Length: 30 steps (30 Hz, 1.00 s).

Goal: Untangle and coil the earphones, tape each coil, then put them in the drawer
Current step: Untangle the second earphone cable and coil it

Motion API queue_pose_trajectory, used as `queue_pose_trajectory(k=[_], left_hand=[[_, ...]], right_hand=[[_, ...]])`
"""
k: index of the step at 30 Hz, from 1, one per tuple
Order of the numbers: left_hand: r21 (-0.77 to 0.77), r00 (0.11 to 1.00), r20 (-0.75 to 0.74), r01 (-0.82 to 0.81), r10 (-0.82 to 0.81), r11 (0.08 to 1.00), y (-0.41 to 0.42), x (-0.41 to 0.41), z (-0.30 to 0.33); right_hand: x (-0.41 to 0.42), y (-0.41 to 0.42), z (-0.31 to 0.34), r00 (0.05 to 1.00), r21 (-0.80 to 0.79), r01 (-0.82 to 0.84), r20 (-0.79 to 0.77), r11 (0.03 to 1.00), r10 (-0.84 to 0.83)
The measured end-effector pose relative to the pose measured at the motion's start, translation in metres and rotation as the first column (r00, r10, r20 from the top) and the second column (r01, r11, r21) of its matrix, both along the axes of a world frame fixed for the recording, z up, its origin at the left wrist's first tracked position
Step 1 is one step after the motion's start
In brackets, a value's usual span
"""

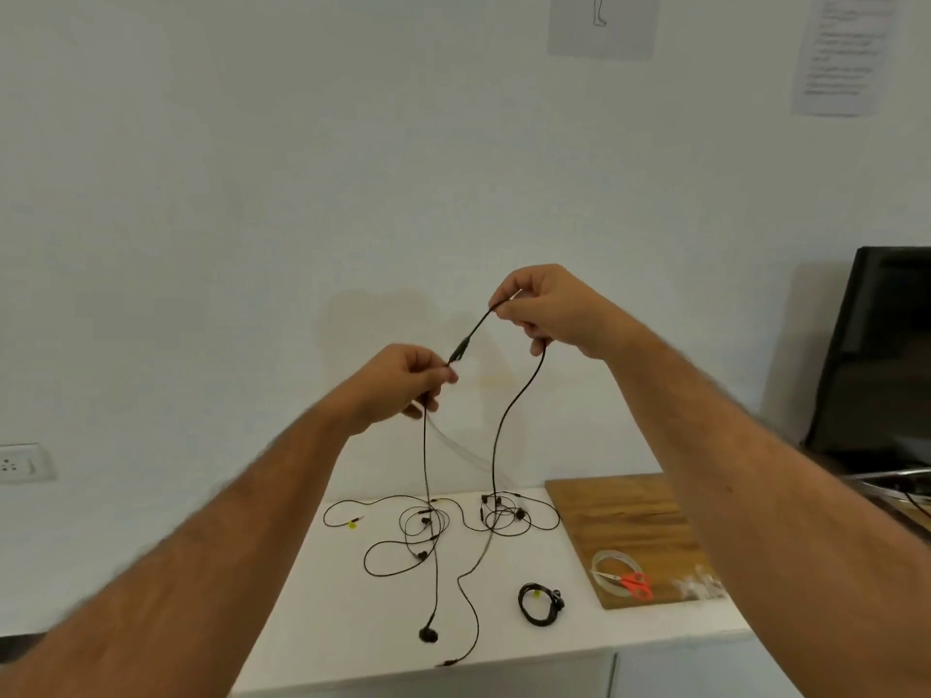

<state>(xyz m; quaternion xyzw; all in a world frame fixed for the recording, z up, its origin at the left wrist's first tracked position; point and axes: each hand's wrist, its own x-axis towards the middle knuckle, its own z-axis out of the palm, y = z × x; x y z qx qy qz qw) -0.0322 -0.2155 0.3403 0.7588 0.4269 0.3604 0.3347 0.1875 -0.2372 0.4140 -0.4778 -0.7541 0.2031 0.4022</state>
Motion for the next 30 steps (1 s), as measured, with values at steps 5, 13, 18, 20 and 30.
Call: queue_pose_trajectory(k=[5, 13, 18, 20, 30], left_hand=[[-0.189, 0.974, -0.138, 0.154, -0.182, 0.970, -0.001, -0.003, -0.014], [-0.069, 0.981, 0.106, 0.173, -0.165, 0.982, -0.009, 0.003, 0.010], [-0.118, 0.918, 0.255, 0.340, -0.303, 0.933, -0.013, 0.007, 0.023], [-0.204, 0.873, 0.323, 0.442, -0.367, 0.873, -0.009, 0.002, 0.023], [0.214, 0.995, 0.096, -0.039, 0.019, 0.976, -0.005, 0.033, 0.018]], right_hand=[[-0.009, 0.001, 0.004, 0.728, 0.438, 0.071, 0.592, 0.896, -0.346], [-0.013, -0.008, -0.001, 0.977, 0.257, 0.005, 0.203, 0.966, -0.059], [-0.011, -0.010, -0.001, 0.996, 0.164, -0.088, 0.008, 0.983, 0.087], [-0.007, -0.010, 0.000, 0.988, 0.147, -0.115, -0.089, 0.982, 0.129], [0.005, -0.015, -0.004, 0.859, -0.019, -0.402, -0.353, 0.915, 0.370]])
